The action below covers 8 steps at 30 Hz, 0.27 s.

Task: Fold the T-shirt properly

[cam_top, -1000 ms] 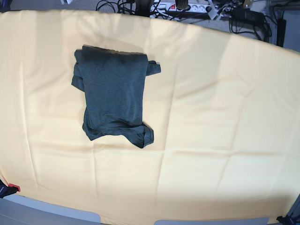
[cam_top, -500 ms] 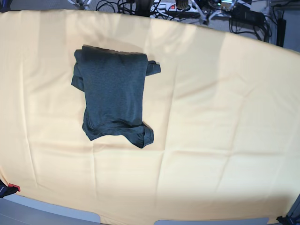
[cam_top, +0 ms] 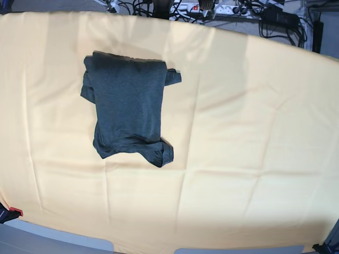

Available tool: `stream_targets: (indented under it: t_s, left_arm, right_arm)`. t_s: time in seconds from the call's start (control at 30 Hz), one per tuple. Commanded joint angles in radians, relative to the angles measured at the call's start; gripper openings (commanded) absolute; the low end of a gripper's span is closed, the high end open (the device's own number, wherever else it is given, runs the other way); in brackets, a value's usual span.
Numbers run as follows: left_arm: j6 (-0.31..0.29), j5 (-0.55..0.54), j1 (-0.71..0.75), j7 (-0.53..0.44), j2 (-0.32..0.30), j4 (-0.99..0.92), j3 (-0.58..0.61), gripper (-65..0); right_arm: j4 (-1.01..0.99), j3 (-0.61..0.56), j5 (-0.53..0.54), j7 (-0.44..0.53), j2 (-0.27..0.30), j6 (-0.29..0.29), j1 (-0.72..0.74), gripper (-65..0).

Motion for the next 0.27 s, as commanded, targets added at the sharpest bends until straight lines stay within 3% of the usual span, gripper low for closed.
stream_targets:
  t_s: [0.0, 0.23]
  left_arm:
    - [-0.001, -0.018, 0.002, -0.015, -0.006, 0.007, 0.002, -65.0]
    - [-0.002, -0.044, -0.011, -0.011, -0.006, 0.007, 0.001, -65.0]
  right_arm:
    - [0.003, -0.001, 0.002, 0.011, 0.002, 0.008, -0.006, -65.0]
    - [0.003, -0.001, 0.002, 0.013, -0.032, 0.0, -0.006, -65.0]
